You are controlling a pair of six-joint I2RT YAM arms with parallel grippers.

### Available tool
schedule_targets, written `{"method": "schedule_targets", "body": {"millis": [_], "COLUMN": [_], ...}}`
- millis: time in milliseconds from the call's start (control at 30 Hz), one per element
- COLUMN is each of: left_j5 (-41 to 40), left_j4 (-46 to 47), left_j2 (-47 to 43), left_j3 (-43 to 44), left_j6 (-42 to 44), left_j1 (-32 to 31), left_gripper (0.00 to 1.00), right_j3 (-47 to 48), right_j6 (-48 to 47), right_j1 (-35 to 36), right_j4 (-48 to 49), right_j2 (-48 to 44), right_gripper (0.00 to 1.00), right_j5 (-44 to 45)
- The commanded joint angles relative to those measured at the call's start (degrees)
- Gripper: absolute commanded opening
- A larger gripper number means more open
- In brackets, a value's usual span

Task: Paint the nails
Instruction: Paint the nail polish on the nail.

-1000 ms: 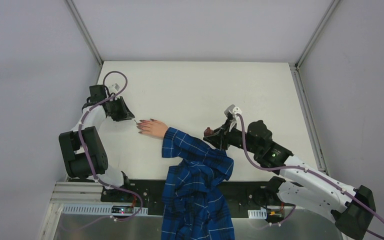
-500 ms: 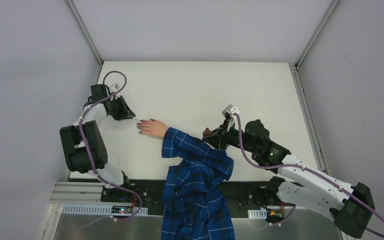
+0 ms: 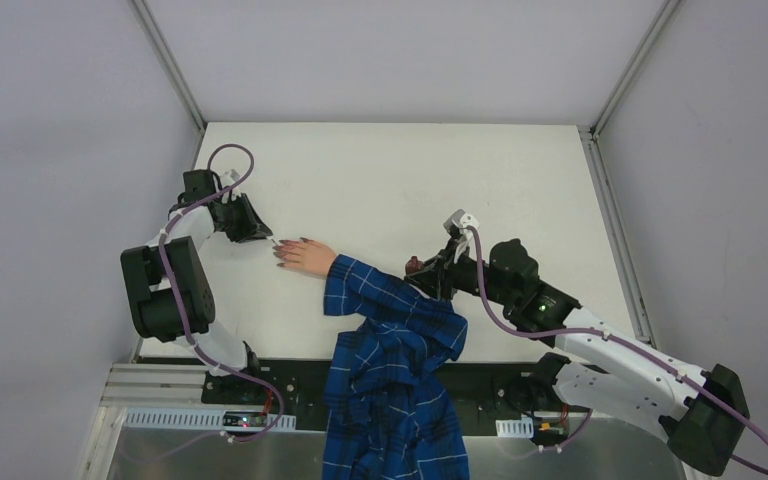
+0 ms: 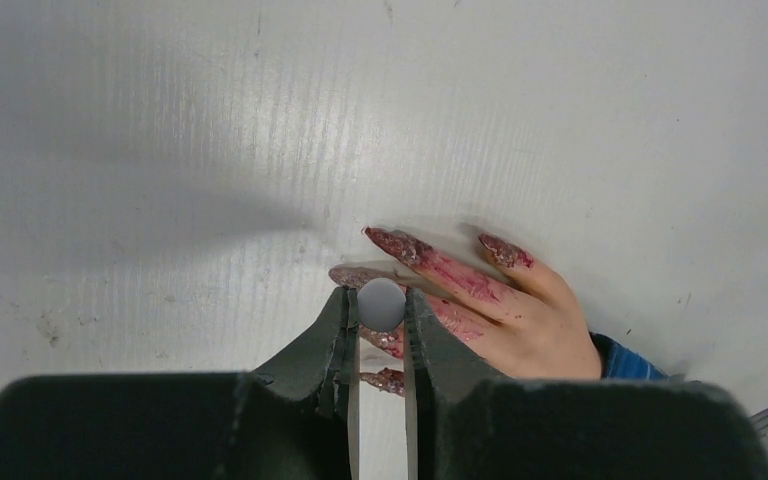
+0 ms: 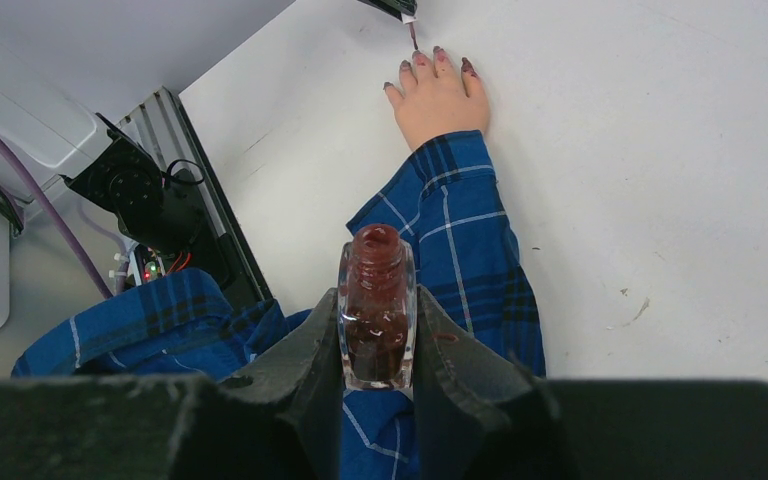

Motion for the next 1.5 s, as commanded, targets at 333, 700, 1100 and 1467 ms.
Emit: {"method": "schedule_targets", "body": {"millis": [333,700,1100,1467], "left_j5": [1.28,0.24,-0.33,-1.02], "left_j4": [0.46,0.37,0.22,0.03], "left_j2": [0.52,0.93,1.39,1.66], "left_j3": [1.92,1.87,1.85,1.95], "left_j6": [-0.47,-0.22,-0.2,-0.29], "left_j1": [0.03,-0.39,-0.36,-0.39], "left_gripper": [0.0,0.0,0.0,0.0], "right_j3": [-0.23,-0.14,-0.23,-0.25], "right_j6": [0.48,0.45,0.48,0.46], "right_j1": [-0.21,-0.18,-0.22,-0.18], "right_j4": [4.22,4.23,4.23,4.22], "right_j2": [-0.65,-0.14,-0.17,-0.23], "right_gripper": [0.0,0.0,0.0,0.0], "right_j5": [-0.86,-0.99,-0.91,-0.99]}}
